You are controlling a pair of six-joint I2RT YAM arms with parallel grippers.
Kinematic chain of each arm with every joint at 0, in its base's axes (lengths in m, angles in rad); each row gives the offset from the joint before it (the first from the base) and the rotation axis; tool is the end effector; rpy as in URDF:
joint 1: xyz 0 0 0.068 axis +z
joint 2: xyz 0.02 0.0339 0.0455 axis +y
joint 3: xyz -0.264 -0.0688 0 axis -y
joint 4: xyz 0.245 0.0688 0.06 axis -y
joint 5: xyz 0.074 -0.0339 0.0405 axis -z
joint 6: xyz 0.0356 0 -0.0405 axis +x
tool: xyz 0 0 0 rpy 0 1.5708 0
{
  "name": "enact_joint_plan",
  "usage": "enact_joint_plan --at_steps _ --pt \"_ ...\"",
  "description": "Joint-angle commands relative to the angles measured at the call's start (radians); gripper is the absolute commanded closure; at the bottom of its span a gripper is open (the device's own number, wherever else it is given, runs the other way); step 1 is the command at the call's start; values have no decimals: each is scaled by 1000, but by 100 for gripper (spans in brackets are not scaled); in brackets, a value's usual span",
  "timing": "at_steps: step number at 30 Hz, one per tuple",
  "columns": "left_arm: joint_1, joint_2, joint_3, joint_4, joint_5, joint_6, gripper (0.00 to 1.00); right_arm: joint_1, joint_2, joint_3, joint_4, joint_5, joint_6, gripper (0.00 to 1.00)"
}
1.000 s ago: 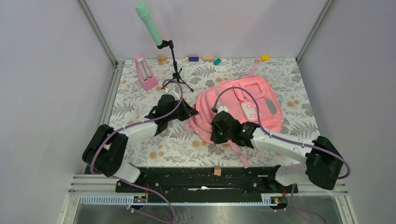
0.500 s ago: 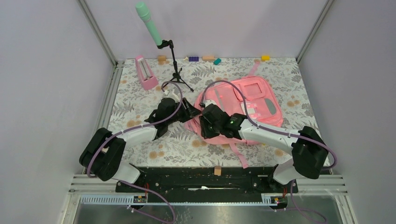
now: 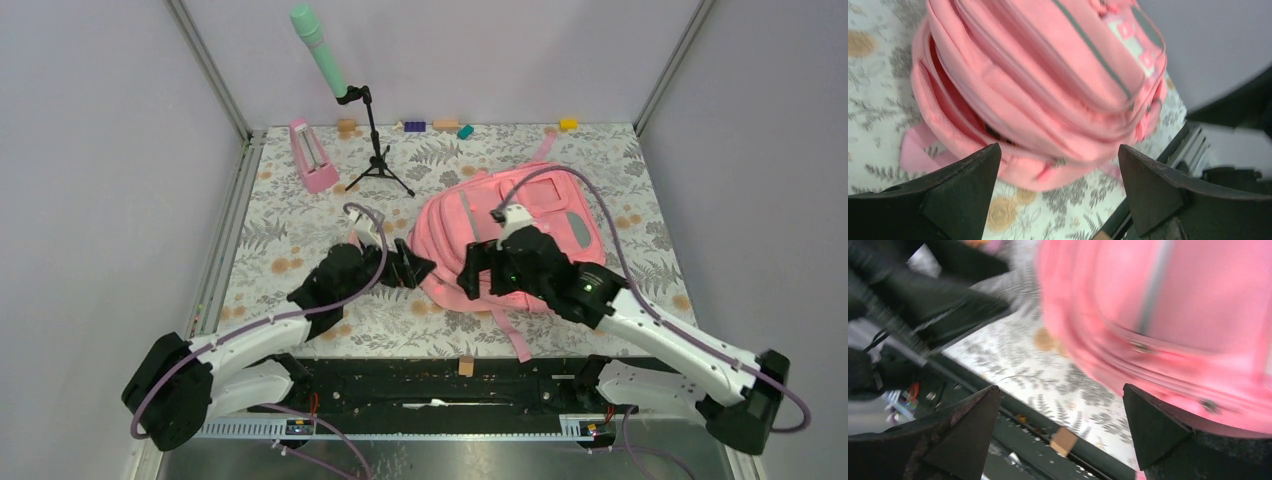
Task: Pack the student bag
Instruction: Zip the student bag at the center of the board.
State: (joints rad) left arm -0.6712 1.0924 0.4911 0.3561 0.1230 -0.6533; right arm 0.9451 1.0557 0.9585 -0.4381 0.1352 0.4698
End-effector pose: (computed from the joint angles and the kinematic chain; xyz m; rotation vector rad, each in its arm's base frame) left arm 0.1856 -0.1530 0.2322 0.1107 1.9405 -1.0261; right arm 0.1407 0.1865 0.3234 -0.4314 2.1381 0.6947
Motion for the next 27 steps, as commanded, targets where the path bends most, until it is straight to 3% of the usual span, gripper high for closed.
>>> enact_joint_plan --at_steps 1,5,11,15,19,27 --pt "-89 -81 -131 101 -144 86 11 -165 -136 -106 -160 90 86 0" --pt "-148 -116 -228 225 -198 90 10 -272 -229 -180 -219 180 120 0" --pt "-293 4 -134 109 -356 176 13 -312 -254 -249 -353 353 270 0" --pt "-344 104 -79 124 -436 205 22 -312 -335 -341 -307 311 357 0" --pt "-377 196 -6 124 -466 255 24 -312 -379 -394 -274 292 406 2" --pt "-383 287 59 76 -511 246 45 -311 -398 -442 -256 268 447 4"
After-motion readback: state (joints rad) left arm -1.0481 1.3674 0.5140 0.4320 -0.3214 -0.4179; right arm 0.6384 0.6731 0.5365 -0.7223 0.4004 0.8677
